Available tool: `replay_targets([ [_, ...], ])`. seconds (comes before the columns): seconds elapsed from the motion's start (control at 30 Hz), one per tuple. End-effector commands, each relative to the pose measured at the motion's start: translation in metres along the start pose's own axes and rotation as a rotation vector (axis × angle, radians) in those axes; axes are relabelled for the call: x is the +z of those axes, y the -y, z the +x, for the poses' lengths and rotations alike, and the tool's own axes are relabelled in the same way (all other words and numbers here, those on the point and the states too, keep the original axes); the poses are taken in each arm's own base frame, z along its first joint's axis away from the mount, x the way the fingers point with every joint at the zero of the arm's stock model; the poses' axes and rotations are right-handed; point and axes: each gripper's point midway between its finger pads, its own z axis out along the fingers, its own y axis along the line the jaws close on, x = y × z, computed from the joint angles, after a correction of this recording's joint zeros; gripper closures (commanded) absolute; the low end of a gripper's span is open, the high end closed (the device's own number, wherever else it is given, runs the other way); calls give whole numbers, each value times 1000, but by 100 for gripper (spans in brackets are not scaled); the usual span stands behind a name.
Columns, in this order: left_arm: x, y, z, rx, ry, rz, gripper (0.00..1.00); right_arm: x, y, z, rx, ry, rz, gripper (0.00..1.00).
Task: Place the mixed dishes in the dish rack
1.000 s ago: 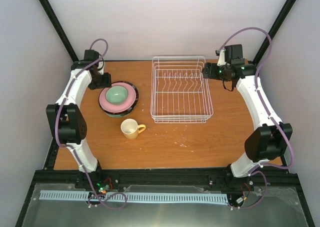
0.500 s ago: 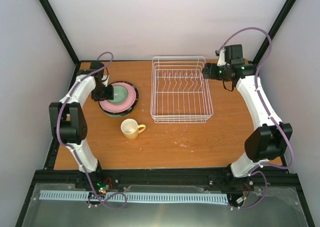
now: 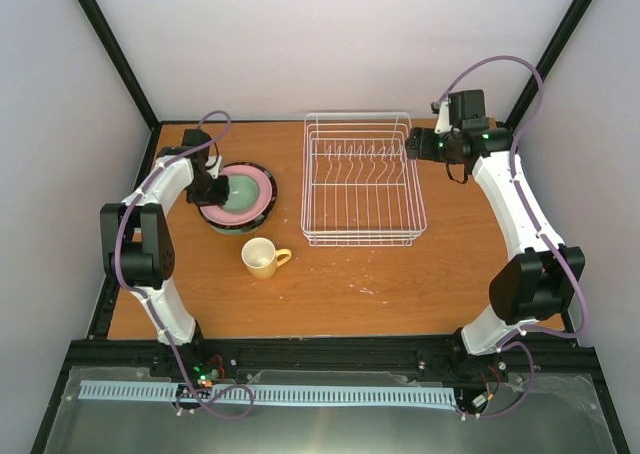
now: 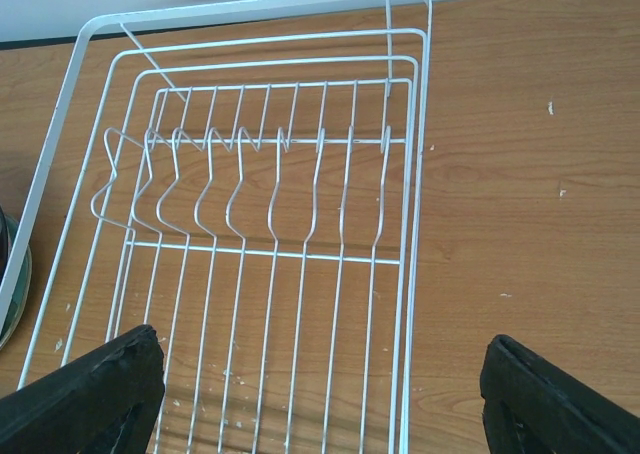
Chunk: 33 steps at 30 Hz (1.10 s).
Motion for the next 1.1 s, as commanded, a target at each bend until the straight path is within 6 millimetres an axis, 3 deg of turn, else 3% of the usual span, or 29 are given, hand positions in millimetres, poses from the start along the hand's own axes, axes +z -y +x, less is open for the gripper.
replay_targets([
  [0.0,1,5,-2,43,5,17,83,-12,-1,1,0,16,4,15],
  [0.17,-4,7,-7,46,32,23,99,-14,-1,1,7,20,5,14],
  [0.5,-37,23,-33,51,147,97,100,-17,-4,0,17,40,-15,13],
  [0.8,-89,43,-55,44,242,189,99,-15,-10,-4,7,47,-47,11],
  [0.93,-130,76,-66,73,305,371,99,-17,-27,-6,-22,54,-143,9],
  [1.0,-163,109,-72,97,368,580,99,-23,-49,-9,-52,64,-275,7],
  [1.07,-200,142,-78,137,451,833,99,-37,-85,-9,-73,55,-499,5],
])
